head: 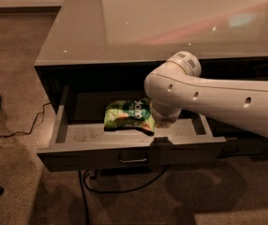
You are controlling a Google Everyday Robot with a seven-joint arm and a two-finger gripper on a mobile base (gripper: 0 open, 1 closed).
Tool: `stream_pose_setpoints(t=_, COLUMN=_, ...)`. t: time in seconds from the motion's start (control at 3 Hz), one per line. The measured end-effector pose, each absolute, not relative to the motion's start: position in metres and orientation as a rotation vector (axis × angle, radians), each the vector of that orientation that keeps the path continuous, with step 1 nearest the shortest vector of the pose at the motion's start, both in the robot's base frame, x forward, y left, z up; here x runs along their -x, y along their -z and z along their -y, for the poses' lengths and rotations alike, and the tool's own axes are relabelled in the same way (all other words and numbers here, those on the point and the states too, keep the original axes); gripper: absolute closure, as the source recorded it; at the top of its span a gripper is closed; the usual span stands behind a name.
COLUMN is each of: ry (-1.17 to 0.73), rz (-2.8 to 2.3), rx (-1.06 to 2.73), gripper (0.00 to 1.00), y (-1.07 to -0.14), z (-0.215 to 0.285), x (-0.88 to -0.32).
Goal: Open top drawer
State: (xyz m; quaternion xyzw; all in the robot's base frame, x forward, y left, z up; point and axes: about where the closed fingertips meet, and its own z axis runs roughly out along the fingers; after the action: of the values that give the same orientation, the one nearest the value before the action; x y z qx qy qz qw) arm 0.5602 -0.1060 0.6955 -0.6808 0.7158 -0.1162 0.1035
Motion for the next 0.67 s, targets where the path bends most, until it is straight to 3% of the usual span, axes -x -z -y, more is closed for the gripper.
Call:
stream_pose_setpoints(t=0.33, ry=0.345, rz=-2.121, rx=2.037, gripper=1.0, y=-0.685, z=0.101, x=-0.559)
stream_pose_setpoints(t=0.67, ry=0.332, rz=-2.119, rx=2.065, gripper=1.0, y=-0.673, z=0.095, x=-0.559)
